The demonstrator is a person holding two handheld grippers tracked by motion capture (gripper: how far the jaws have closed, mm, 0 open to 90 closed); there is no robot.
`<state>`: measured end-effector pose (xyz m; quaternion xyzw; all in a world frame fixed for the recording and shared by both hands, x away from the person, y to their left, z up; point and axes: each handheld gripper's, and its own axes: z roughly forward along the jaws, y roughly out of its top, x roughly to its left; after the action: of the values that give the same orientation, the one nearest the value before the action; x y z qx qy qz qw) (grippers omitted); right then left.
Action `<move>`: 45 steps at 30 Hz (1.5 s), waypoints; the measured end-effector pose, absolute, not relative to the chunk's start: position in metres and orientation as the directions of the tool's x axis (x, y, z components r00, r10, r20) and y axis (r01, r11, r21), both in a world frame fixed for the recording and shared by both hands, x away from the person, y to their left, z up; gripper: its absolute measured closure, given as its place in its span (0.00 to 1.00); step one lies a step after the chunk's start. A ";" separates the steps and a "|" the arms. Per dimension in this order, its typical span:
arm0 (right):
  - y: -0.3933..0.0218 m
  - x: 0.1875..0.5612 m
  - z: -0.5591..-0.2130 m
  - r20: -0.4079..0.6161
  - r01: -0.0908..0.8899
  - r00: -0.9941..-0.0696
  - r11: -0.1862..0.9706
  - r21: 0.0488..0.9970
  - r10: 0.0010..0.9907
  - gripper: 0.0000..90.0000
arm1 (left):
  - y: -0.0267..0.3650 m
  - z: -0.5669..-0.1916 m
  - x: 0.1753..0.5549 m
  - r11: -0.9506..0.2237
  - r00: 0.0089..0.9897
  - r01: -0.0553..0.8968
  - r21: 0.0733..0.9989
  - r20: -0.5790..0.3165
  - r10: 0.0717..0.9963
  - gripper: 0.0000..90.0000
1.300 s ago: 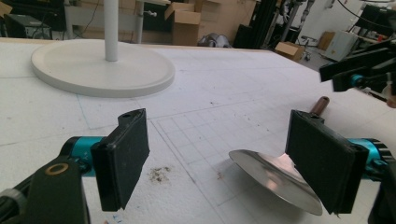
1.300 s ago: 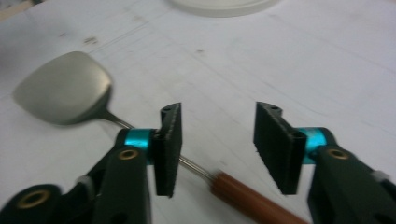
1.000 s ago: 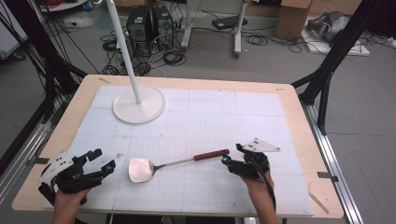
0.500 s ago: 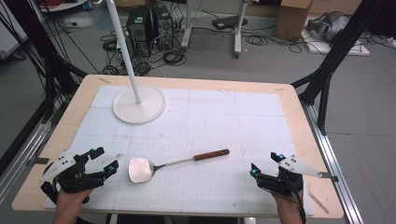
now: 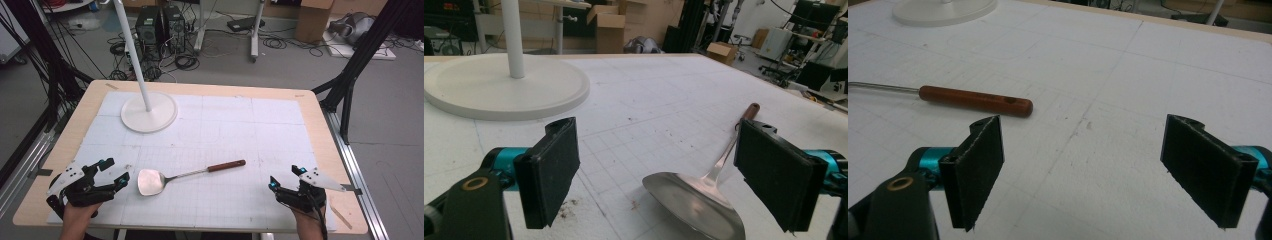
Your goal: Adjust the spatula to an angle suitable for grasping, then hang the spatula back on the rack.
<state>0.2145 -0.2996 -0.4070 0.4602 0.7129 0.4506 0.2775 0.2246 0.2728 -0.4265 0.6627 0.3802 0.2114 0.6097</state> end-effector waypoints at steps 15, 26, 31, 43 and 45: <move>-0.301 0.215 -0.408 0.025 0.417 -0.415 0.165 0.894 0.910 0.18 | 0.273 -0.427 0.227 0.030 0.637 0.253 0.967 -0.190 0.747 0.25; -0.300 0.215 -0.409 0.032 0.428 -0.431 0.173 0.887 0.902 0.18 | 0.265 -0.419 0.228 -0.031 0.691 0.274 0.961 -0.174 0.702 0.29; -0.297 0.218 -0.409 0.044 0.425 -0.439 0.164 0.890 0.898 0.18 | 0.252 -0.407 0.237 -0.088 0.728 0.280 0.956 -0.152 0.669 0.29; -0.299 0.217 -0.410 0.054 0.429 -0.442 0.158 0.889 0.896 0.18 | 0.208 -0.379 0.273 -0.254 0.808 0.285 0.924 -0.089 0.582 0.30; -0.299 0.217 -0.410 0.056 0.431 -0.442 0.158 0.888 0.895 0.18 | 0.201 -0.376 0.277 -0.270 0.822 0.290 0.918 -0.095 0.562 0.30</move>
<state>0.2174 -0.2991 -0.4100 0.4625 0.7170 0.4550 0.2547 0.2774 0.2012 -0.3760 0.7869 0.2707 0.1256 0.5401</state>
